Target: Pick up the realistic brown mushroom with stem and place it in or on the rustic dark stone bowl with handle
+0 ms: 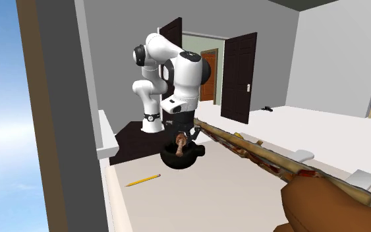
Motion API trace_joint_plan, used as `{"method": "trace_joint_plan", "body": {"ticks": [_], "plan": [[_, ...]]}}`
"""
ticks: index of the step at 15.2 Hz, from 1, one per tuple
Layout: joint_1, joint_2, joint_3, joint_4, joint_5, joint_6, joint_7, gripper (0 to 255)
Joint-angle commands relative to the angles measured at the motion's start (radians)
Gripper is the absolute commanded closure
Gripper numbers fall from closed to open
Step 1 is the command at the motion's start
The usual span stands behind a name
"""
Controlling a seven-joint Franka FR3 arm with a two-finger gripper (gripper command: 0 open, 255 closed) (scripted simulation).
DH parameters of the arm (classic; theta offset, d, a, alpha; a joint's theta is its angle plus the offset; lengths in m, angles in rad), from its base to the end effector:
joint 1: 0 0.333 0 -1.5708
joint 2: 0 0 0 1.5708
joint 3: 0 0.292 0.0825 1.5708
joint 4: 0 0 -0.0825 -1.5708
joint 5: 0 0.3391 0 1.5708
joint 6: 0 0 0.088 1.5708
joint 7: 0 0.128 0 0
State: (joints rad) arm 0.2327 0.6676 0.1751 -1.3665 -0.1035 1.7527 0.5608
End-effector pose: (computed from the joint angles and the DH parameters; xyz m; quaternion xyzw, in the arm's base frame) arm 0.5947 0.2239 0.2904 0.9883 -0.0705 -0.1228 0.0568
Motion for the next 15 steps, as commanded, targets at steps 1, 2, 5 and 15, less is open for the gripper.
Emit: {"method": "trace_joint_plan", "body": {"ticks": [1, 2, 5, 15], "plan": [[0.000, 0.000, 0.000, 0.000, 0.000, 0.000, 0.000, 0], [0.000, 0.000, 0.000, 0.000, 0.000, 0.000, 0.000, 0], [0.000, 0.000, 0.000, 0.000, 0.000, 0.000, 0.000, 0], [0.011, 0.019, 0.001, 0.158, 0.001, -0.138, -0.005, 0]]}}
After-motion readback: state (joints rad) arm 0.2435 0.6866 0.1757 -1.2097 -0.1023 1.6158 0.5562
